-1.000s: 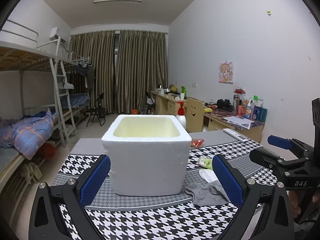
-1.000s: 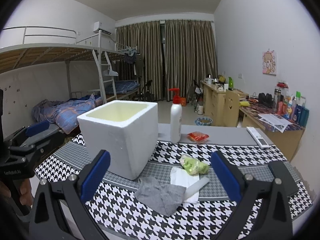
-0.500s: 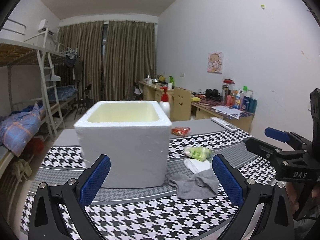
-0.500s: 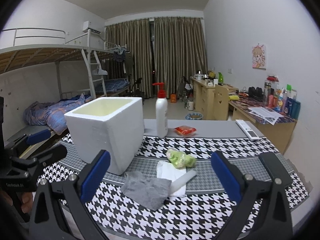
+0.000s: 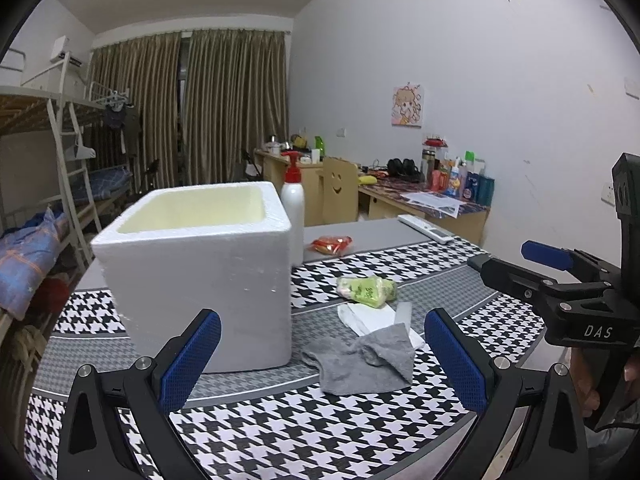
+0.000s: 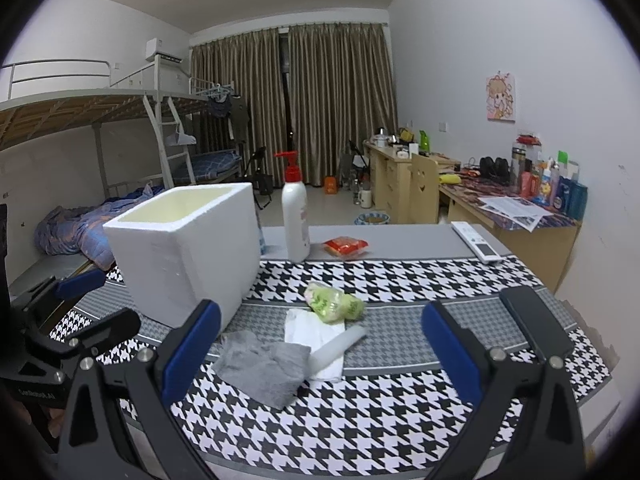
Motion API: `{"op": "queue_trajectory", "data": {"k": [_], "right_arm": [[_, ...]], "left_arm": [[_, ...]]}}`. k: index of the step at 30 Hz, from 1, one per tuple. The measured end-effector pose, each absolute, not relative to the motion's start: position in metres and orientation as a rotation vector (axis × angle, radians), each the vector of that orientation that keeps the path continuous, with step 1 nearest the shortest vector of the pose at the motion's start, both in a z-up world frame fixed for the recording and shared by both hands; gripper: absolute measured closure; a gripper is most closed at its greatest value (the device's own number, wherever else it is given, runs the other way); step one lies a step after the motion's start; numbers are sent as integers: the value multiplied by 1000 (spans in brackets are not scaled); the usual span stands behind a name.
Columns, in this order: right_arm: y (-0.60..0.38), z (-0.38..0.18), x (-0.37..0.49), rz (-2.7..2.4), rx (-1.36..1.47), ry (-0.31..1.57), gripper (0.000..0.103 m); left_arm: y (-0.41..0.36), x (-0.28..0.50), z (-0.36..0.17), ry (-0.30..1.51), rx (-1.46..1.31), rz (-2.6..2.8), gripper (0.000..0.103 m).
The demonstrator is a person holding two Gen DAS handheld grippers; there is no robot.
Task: Organize soft objects
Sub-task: 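Move the left gripper down around the grey sock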
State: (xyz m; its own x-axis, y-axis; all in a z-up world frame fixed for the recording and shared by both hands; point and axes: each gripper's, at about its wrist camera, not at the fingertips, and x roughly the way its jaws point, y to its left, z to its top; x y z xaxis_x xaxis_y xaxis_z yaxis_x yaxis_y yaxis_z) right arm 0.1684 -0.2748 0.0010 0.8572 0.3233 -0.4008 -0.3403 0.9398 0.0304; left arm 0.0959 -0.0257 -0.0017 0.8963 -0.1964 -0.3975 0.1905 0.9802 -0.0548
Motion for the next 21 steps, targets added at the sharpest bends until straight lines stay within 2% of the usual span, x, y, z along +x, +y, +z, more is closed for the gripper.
{"op": "queue_trajectory", "data": {"k": [21], "right_arm": [[-289, -19, 192, 317, -42, 496, 1]], "left_arm": [[-51, 124, -31, 525, -10, -269, 1]]}}
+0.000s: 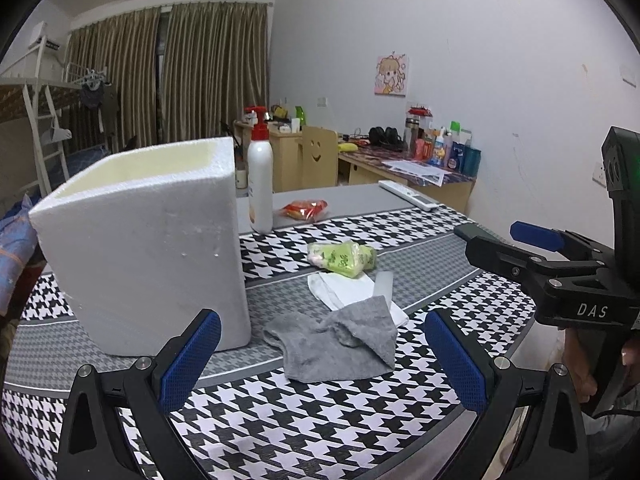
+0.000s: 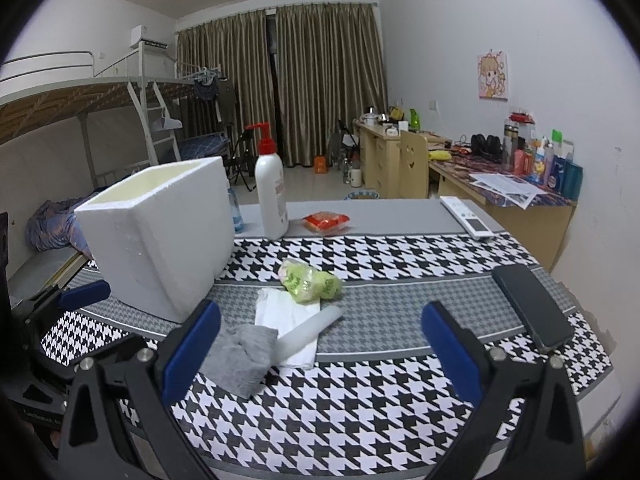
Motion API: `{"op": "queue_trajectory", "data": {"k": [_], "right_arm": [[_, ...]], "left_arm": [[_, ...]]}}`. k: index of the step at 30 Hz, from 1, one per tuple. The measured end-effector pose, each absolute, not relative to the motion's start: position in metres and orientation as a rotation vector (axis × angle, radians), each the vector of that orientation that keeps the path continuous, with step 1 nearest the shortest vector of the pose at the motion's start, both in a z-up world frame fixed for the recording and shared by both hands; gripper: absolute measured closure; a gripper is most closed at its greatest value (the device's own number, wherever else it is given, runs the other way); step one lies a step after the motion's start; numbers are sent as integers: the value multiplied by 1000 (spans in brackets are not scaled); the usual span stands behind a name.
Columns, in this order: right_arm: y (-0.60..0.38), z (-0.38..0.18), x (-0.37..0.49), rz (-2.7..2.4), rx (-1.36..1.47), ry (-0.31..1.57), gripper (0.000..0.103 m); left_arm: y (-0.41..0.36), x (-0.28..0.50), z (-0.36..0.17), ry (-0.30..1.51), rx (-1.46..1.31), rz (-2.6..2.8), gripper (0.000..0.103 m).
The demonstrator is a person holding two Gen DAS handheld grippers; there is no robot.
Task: Organize soft objects
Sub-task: 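Move the left gripper down around the grey sock, then close the left gripper on the grey sock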
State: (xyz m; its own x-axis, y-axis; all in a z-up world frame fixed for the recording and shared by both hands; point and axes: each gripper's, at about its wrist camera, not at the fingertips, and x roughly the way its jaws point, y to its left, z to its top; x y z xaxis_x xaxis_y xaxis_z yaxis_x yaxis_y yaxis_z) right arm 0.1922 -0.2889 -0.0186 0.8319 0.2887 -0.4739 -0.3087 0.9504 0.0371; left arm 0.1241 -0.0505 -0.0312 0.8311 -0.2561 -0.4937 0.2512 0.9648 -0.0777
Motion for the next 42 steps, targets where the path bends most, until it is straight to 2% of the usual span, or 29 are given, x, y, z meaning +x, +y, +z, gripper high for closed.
{"op": "queue_trajectory", "data": {"k": [22, 24, 29, 34, 42], "right_arm": [[-295, -47, 229, 324, -35, 610, 1], [-296, -50, 233, 327, -29, 624, 1], [-296, -55, 238, 336, -25, 640, 1], [-295, -59, 243, 348, -24, 657, 1], [-295, -61, 247, 362, -25, 665, 1]], "left_arm": [[-63, 155, -63, 668, -19, -299, 1], [-64, 159, -67, 690, -22, -296, 3], [-65, 172, -79, 768, -37, -294, 16], [-70, 175, -84, 785, -15, -294, 23], [-74, 181, -90, 838, 7, -299, 40]]}}
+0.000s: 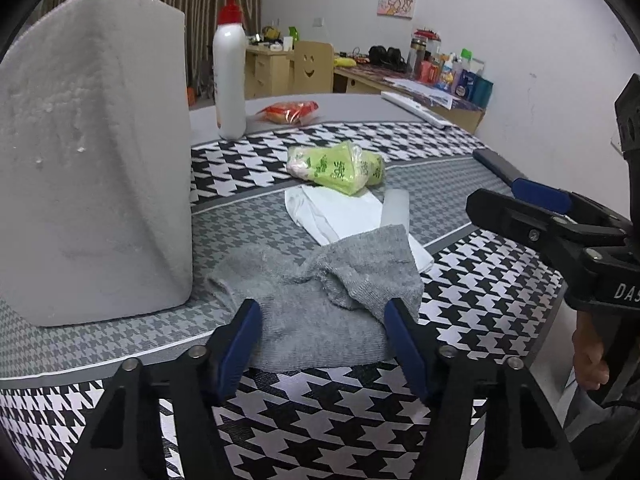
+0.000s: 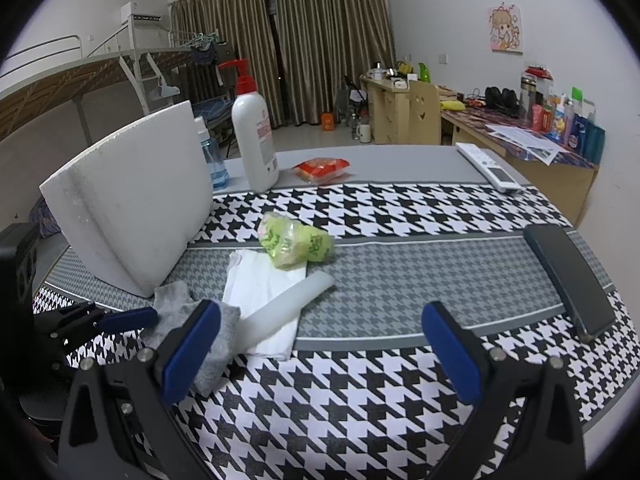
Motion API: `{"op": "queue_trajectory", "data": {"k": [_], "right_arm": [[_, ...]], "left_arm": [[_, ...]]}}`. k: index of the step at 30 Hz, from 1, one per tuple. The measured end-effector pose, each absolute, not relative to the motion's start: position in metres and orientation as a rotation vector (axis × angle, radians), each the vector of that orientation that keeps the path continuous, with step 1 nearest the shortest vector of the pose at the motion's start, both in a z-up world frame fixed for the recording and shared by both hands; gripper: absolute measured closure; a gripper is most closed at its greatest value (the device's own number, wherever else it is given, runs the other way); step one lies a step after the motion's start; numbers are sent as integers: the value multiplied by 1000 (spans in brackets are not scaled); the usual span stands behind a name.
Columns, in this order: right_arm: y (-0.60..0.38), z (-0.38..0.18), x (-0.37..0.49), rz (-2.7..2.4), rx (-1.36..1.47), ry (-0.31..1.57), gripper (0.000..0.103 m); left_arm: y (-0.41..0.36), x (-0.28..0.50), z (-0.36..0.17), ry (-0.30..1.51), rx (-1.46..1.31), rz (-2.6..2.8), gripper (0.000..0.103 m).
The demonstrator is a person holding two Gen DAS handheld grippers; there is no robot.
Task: Organize soft objects
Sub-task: 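Close the left gripper on the grey sock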
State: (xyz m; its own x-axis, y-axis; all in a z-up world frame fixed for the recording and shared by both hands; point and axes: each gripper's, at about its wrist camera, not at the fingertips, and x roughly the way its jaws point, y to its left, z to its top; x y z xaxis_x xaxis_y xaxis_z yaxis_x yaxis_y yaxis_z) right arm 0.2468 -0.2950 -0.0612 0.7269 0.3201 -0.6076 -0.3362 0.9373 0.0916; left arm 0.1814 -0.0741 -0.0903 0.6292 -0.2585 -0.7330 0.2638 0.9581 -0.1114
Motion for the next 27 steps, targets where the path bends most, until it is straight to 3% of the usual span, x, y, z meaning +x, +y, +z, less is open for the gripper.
{"op": "queue_trajectory", "data": {"k": [6, 17, 20, 27], "right_arm": [[-293, -62, 247, 374, -27, 666, 1], [-294, -63, 247, 384, -16, 669, 1], [-295, -61, 244, 384, -11, 664, 1], [-297, -58, 239, 379, -7, 655, 1]], "left_arm": [[-74, 185, -93, 865, 9, -297, 53], [-70, 185, -95, 871, 40, -226, 93], [-74, 184, -95, 870, 62, -231, 98], [-72, 177, -90, 856, 38, -273, 99]]}}
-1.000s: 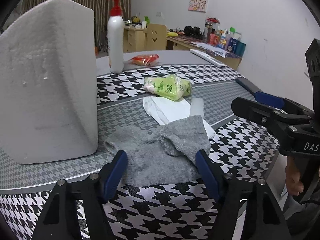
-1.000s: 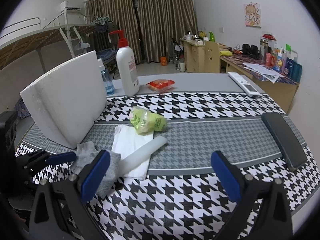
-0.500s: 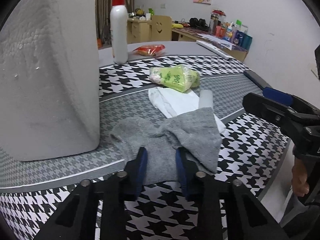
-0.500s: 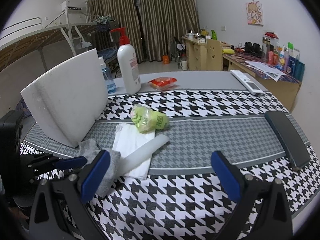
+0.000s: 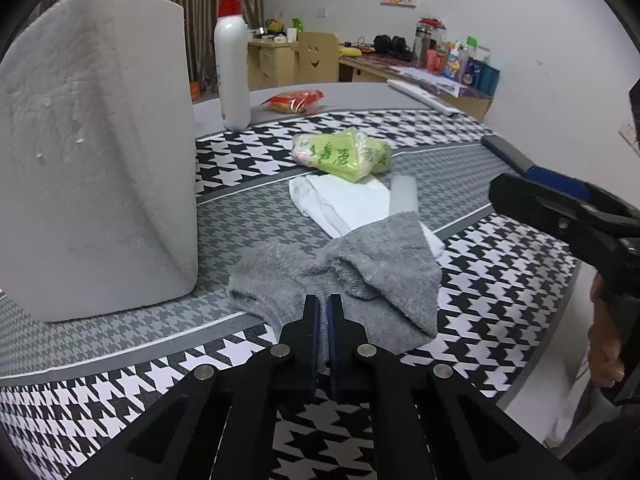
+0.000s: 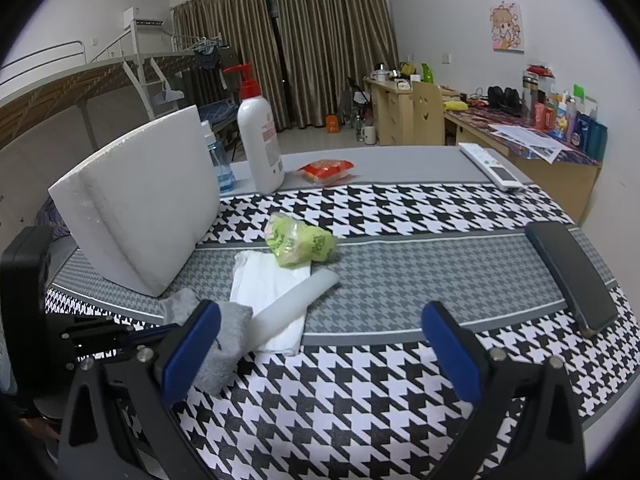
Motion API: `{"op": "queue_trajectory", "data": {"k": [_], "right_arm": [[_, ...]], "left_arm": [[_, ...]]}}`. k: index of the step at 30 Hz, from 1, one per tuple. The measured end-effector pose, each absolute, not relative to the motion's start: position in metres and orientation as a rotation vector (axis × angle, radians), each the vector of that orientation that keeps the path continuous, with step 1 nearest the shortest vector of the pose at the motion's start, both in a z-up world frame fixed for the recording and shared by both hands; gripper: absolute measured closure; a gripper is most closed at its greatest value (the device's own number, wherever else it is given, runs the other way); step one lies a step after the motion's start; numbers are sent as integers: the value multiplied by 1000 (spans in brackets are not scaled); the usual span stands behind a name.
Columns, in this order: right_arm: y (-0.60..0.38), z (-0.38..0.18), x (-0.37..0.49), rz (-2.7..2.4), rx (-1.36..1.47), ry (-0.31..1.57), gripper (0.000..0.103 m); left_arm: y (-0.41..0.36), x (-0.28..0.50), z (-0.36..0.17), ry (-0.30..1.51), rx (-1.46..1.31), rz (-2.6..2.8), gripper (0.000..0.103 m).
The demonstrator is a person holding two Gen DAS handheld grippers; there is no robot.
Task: Organize soft objects
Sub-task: 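Close the left gripper on the grey sock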
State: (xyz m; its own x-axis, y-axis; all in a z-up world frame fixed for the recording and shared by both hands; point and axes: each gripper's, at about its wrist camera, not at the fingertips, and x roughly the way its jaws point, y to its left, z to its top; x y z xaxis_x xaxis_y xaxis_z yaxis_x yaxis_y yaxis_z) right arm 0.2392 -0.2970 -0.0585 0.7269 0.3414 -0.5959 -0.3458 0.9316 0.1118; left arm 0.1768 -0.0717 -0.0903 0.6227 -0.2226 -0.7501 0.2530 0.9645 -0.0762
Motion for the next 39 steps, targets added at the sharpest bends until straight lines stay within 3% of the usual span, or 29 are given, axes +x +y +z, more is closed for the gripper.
{"op": "queue_trajectory", "data": {"k": [32, 39], "right_arm": [[-250, -59, 243, 423, -64, 711, 1], [-243, -70, 253, 416, -68, 775, 13]], "left_arm": [[-20, 129, -43, 673, -17, -234, 99], [-17, 131, -49, 687, -21, -244, 99]]}}
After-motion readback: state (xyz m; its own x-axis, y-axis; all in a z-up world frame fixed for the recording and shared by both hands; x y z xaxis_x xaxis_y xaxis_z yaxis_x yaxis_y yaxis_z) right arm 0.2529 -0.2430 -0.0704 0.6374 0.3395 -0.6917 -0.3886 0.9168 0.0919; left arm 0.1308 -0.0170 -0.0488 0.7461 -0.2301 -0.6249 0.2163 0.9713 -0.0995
